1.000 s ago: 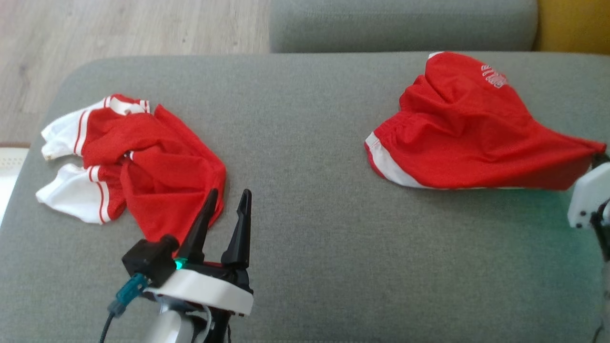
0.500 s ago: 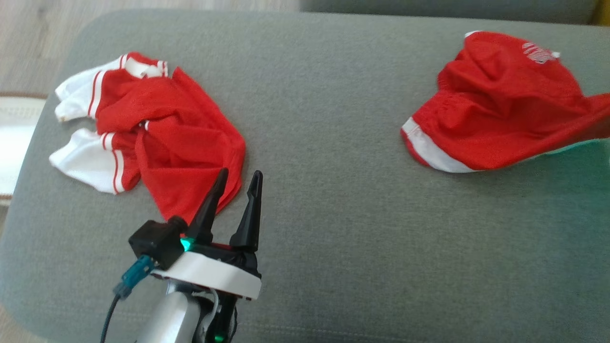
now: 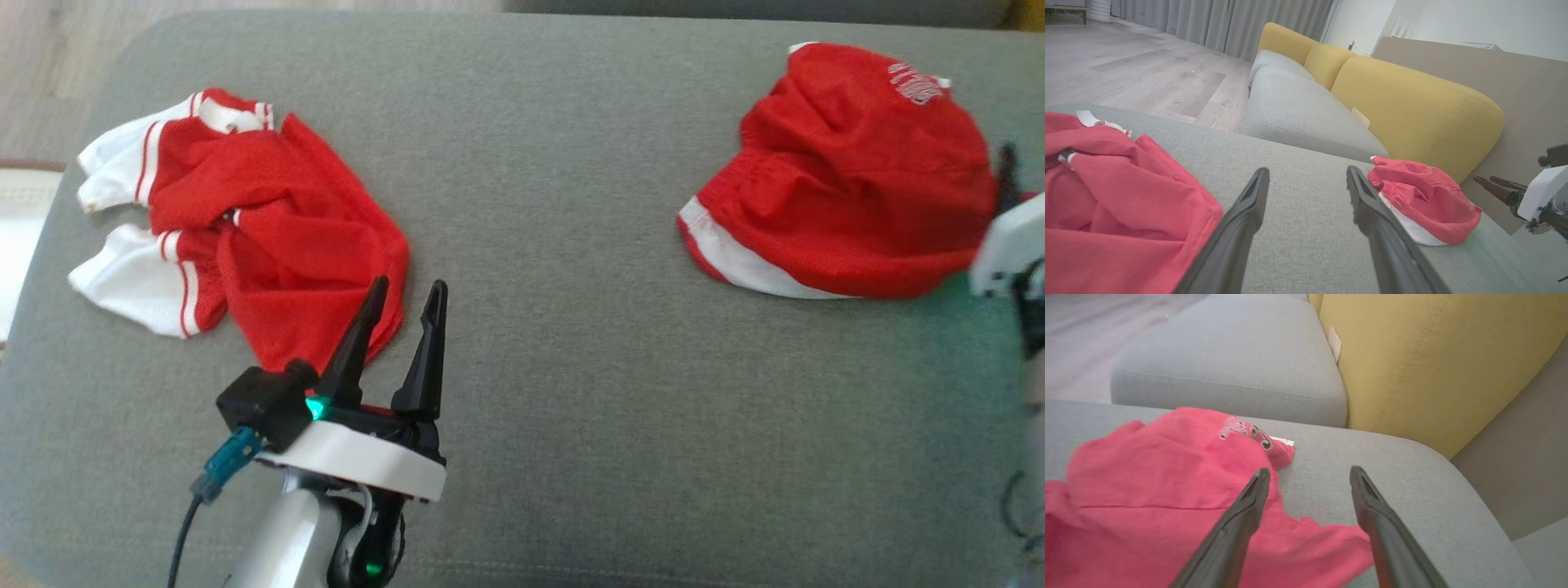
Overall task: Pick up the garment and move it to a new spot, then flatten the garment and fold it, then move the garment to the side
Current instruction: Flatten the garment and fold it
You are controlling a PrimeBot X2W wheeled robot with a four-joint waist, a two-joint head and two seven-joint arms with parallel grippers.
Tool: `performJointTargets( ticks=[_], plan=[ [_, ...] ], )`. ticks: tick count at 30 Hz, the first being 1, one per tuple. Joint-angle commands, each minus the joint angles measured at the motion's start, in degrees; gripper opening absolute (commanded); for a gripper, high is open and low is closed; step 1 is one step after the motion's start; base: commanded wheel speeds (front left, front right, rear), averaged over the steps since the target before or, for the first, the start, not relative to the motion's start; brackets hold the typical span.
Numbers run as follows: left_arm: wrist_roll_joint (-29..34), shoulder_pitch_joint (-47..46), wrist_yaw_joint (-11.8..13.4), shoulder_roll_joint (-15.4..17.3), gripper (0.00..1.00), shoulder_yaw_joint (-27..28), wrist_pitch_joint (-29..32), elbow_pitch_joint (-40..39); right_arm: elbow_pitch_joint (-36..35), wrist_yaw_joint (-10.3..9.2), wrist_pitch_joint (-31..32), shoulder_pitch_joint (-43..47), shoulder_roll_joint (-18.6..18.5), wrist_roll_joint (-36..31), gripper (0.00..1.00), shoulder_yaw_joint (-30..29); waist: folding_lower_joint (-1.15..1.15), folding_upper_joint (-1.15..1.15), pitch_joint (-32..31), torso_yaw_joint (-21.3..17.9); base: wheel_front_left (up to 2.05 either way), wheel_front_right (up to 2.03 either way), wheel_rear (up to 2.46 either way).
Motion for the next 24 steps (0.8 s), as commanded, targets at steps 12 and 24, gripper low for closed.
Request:
performJointTargets(
  ticks=[12,24],
  plan=[
    [1.2,0.2,-0.2,0.1,1.00,3.7,-0.3,-2.1,-13.0,-0.04,-11.8,15.0,9.3,16.3,1.00,11.8,0.00,0.00,-5.0,-6.6,0.00,0.00,0.00],
    [2.0,0.5,-1.1,0.1,1.00,4.6,-0.3,-1.4,-25.2,-0.04,-12.4,29.8,11.5,27.7,1.00,17.5,0.00,0.00,-5.9,-12.7,0.00,0.00,0.00]
  ],
)
